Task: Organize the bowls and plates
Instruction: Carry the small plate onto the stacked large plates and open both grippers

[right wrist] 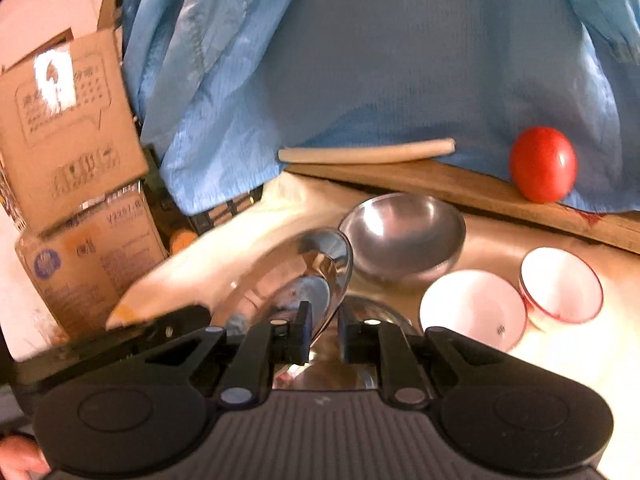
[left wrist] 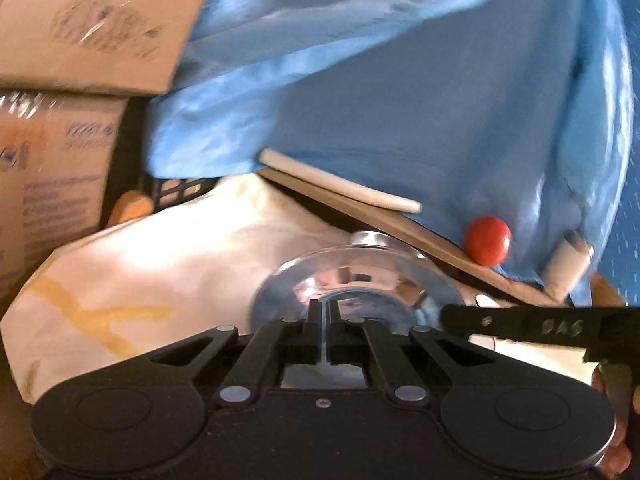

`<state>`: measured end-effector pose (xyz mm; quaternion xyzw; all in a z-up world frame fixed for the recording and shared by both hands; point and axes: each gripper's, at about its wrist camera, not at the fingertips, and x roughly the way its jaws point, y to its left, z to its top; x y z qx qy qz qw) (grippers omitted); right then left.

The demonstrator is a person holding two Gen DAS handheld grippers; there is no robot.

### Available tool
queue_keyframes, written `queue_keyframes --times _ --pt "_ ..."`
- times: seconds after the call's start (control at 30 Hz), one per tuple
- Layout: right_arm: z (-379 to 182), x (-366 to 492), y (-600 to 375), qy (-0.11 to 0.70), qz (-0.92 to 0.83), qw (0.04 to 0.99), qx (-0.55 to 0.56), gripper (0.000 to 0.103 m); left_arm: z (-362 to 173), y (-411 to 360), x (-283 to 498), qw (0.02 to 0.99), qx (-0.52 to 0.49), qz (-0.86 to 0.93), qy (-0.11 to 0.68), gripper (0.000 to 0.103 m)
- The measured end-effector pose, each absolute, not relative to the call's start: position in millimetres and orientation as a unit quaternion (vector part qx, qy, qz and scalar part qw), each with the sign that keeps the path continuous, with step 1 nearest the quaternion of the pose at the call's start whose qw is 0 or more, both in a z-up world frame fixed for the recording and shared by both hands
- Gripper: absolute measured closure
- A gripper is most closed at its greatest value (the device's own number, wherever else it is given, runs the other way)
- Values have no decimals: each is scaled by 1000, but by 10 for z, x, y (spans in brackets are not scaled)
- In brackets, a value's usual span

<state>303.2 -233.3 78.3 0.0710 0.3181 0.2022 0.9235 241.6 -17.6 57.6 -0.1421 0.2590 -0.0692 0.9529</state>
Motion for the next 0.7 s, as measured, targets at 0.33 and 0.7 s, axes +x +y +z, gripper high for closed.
queue_keyframes --times 0.33,0.7 --pt "504 2839 -2547 330 180 919 118 90 500 -203 2437 947 -139 -74 279 102" --pt "320 2680 -2738 337 159 920 122 86 436 -197 2442 945 -134 -74 288 88"
